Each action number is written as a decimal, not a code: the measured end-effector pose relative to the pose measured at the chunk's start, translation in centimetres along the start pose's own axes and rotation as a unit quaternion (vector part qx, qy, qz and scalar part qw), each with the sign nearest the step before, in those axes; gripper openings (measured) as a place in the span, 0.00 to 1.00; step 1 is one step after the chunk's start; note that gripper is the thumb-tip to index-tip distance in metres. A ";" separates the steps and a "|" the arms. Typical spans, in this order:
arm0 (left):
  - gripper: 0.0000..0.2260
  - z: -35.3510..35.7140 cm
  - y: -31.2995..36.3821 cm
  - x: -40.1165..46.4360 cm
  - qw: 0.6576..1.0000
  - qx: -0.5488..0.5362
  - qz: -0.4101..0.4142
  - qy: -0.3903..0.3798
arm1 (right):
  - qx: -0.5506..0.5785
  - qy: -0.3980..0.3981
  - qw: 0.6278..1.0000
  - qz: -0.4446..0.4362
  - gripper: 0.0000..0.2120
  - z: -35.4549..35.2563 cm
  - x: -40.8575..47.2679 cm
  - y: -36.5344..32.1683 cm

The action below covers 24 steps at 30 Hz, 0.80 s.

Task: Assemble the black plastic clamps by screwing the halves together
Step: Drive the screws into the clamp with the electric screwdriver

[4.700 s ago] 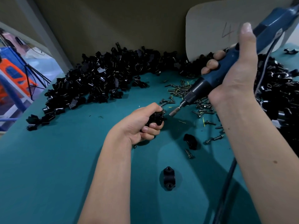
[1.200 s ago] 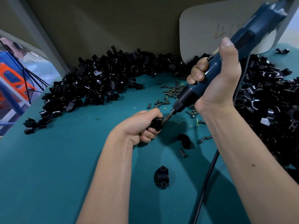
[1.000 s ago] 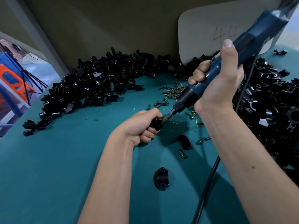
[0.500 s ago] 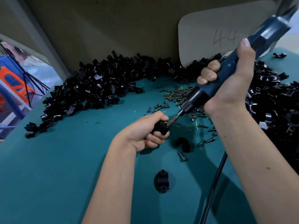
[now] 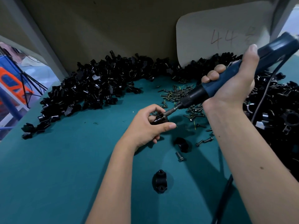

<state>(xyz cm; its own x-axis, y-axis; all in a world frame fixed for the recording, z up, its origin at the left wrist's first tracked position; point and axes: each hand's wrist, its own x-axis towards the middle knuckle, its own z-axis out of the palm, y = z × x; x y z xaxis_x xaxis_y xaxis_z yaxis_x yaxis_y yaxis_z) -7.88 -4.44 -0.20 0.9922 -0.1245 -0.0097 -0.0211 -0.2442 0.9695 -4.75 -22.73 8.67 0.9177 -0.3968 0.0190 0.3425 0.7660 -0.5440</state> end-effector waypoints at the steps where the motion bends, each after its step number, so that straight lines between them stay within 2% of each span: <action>1: 0.16 0.0 0.0 0.0 1.000 -0.008 0.002 -0.005 | -0.003 -0.010 1.000 0.000 0.16 -0.1 0.1 0.0; 4: 0.16 0.0 -0.1 -0.1 1.000 -0.022 0.016 -0.011 | -0.053 -0.014 0.998 -0.008 0.19 0.1 0.2 0.1; 12: 0.18 0.5 -0.1 -0.2 1.000 0.019 0.002 -0.003 | -0.001 0.010 0.999 0.040 0.19 -0.4 0.8 0.6; 24: 0.12 1.1 -0.1 0.1 0.996 0.061 0.026 0.055 | 0.005 0.008 0.999 0.040 0.19 -0.5 1.1 0.5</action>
<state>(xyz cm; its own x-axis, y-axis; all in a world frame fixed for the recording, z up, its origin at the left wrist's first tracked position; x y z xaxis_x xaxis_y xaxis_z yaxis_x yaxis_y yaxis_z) -7.95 -5.50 -0.52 0.9967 -0.0360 0.0734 -0.0814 -0.3554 0.9312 -3.66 -23.06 8.05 0.9391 -0.3415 -0.0377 0.2696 0.8004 -0.5354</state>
